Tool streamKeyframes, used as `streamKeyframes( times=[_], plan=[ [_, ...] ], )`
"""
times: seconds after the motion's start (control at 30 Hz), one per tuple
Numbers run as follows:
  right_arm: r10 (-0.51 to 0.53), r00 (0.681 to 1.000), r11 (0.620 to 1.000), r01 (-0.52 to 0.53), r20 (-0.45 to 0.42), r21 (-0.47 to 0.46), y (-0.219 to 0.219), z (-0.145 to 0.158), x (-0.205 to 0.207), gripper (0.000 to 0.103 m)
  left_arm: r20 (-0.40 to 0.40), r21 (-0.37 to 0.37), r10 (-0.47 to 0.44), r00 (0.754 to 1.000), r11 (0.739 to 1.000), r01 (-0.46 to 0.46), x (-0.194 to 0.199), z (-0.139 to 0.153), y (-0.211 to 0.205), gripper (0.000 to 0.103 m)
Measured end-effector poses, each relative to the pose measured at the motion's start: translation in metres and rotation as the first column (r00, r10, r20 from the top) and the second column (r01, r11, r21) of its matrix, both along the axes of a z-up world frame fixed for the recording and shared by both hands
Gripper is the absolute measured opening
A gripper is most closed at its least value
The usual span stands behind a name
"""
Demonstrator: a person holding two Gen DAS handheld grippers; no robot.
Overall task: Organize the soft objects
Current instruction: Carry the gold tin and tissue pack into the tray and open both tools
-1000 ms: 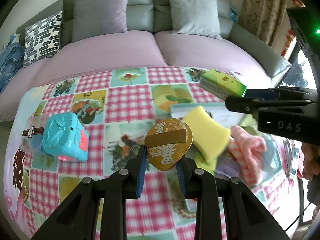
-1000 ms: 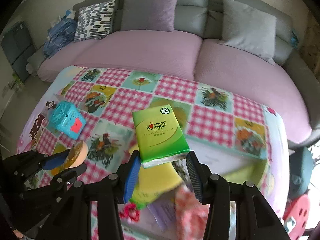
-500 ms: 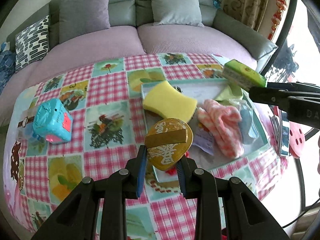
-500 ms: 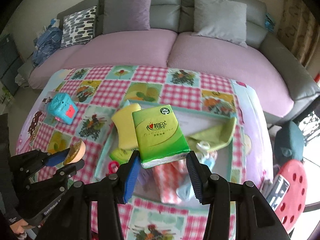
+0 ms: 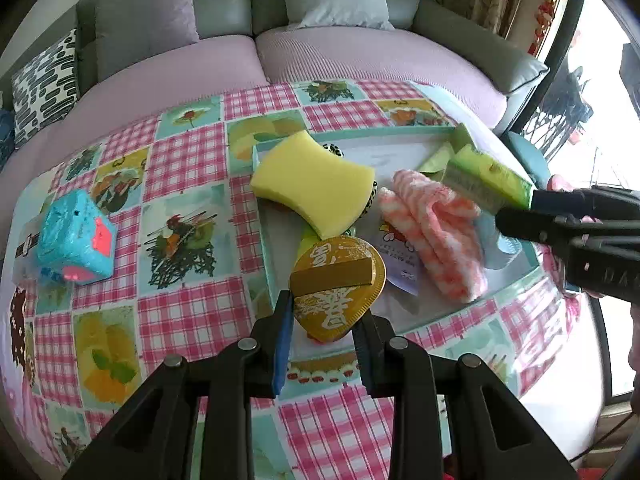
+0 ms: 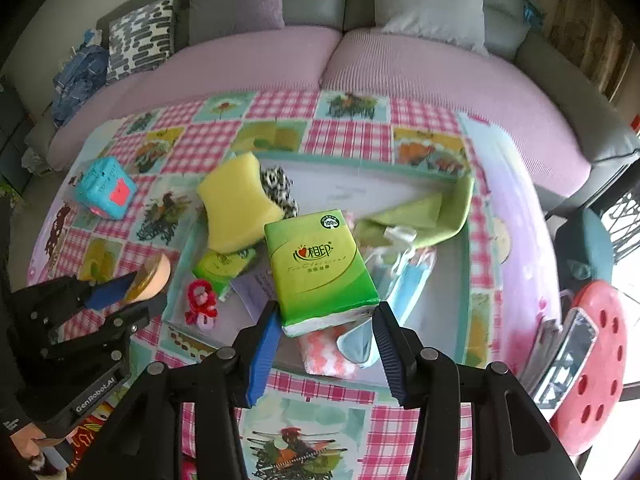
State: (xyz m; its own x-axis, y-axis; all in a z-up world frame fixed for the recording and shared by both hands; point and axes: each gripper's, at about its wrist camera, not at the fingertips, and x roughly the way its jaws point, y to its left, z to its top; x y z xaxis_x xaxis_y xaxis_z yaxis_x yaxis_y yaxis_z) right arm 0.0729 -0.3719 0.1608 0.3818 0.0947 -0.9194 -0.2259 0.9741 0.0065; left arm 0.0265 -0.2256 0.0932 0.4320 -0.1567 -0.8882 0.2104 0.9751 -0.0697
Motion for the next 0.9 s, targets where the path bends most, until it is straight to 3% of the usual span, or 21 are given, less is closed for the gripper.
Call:
streamKeyframes(
  times=[0.47,0.9],
  plan=[
    [0.042,0.995,0.999,-0.043,-0.09,-0.014,0.012,-0.052,0.009,0.05,-0.066,0.012,-0.008,0.998,1.0,0.009,0.025,-0.044,-0.011,0.03],
    [0.039,0.992,0.999,-0.042,-0.123,-0.02,0.014,-0.069,0.012,0.05,-0.064,0.02,-0.019,0.998,1.0,0.02,0.035,-0.054,-0.012,0.035]
  ],
)
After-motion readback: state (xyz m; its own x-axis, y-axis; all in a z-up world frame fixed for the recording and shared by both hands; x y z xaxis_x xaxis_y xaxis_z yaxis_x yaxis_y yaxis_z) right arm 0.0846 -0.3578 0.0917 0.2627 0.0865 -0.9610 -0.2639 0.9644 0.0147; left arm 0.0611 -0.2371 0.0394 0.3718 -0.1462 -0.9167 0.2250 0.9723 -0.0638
